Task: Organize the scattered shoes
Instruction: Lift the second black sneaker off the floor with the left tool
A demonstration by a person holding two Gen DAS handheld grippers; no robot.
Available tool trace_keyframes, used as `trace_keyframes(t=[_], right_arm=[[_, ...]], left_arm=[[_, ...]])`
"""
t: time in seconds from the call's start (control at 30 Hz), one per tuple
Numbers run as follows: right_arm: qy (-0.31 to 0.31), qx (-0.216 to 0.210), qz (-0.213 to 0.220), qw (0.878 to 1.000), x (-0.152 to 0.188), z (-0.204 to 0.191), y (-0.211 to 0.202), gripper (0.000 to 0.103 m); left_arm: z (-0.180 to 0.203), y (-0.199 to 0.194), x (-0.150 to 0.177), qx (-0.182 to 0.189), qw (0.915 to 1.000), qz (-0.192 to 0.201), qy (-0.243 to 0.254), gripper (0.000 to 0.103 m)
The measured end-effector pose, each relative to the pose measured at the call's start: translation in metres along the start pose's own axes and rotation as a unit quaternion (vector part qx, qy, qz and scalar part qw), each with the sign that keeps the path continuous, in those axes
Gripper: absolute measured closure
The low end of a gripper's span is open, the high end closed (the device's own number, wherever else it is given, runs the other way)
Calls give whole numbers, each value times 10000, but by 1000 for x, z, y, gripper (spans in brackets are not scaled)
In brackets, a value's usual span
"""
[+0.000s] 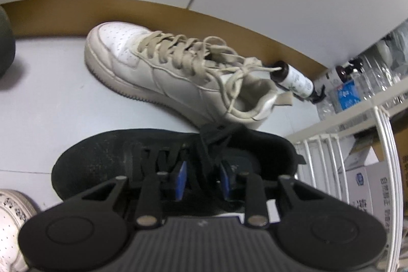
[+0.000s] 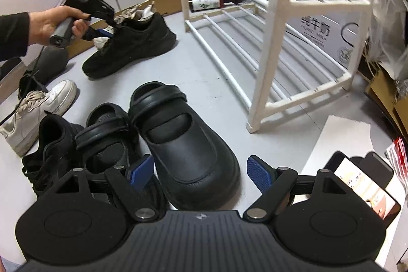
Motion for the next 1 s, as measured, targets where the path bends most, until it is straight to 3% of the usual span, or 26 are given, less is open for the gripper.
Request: trace_keyframes(t=[0.13,0.23,0.27,0.6,1.0], right_arm=[[51,-15,-88,9999,2,0,4,19],[4,-46,-125,9999,4,-2,6,19],[-2,-53,-133,9999,4,-3,6,19],[29,-135,-147,9998,10,-6,5,19],[120,-368,-113,9992,9,-30,5,19]], left_arm=[[-3,7,0,84,9996,79,-262,72],[-3,10,2,90,9996,88,-251,94],[-4,10,2,79,9996,118,-263,97],[-9,-16,-4,514,9975,324,-356,100],[-9,-94,-13,826,9953,445,-235,100]])
Point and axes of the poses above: each gripper's, at about its wrist camera, not at the fingertips, and y roughly the way its jaws point, z to its right, x to its underside, the point moved 4 cm from there along y, roughly the way its jaws point, and after that the axes turned 1 degree about -x, right-handed, at the moved point
